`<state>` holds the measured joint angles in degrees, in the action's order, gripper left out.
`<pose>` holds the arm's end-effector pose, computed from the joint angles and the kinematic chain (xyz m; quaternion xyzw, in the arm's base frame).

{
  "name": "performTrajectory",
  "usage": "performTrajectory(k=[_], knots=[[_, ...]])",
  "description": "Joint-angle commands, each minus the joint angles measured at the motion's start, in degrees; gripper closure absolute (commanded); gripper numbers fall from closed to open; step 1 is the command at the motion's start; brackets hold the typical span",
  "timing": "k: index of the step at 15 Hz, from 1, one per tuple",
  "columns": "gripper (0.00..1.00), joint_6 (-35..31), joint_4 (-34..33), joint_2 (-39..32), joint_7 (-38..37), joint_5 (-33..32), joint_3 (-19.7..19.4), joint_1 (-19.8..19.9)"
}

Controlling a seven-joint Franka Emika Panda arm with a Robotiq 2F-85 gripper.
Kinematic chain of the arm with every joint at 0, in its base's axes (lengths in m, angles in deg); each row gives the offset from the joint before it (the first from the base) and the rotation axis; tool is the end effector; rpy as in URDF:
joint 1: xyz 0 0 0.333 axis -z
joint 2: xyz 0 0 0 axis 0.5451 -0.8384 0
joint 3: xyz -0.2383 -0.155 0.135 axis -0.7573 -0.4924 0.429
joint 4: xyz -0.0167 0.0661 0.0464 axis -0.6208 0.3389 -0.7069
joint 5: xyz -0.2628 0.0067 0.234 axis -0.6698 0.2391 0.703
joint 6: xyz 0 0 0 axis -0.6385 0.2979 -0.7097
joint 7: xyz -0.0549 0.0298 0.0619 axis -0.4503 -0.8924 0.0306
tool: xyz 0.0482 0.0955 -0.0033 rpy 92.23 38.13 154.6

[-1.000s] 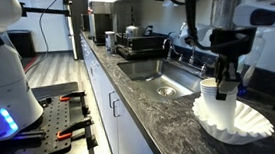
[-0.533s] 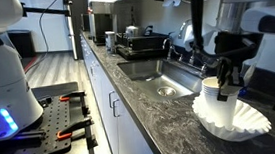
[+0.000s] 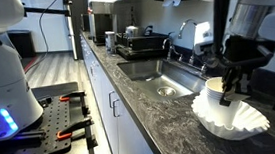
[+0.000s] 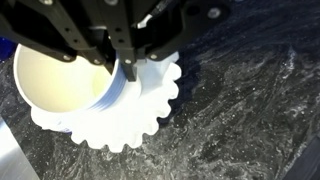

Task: Put the cups upright

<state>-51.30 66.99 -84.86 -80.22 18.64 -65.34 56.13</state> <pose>0.4731 -0.3400 0.3249 -0.9092 0.4055 -0.0516 0.0788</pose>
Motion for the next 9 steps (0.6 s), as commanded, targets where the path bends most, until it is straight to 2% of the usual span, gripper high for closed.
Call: performTrajectory(k=[1,4,7,9], knots=[[0.98,6.0,-3.5,-2.7,0.9,0.5,0.8,1.0],[0.98,10.9,-4.7,-2.3,0.2,-1.3,0.3,0.6],[0.98,12.0,-2.3,1.3,-1.6,-5.2,-0.8,-1.1],[0.98,14.2,-3.7,0.9,-2.9,-8.4,-1.3,-1.6]])
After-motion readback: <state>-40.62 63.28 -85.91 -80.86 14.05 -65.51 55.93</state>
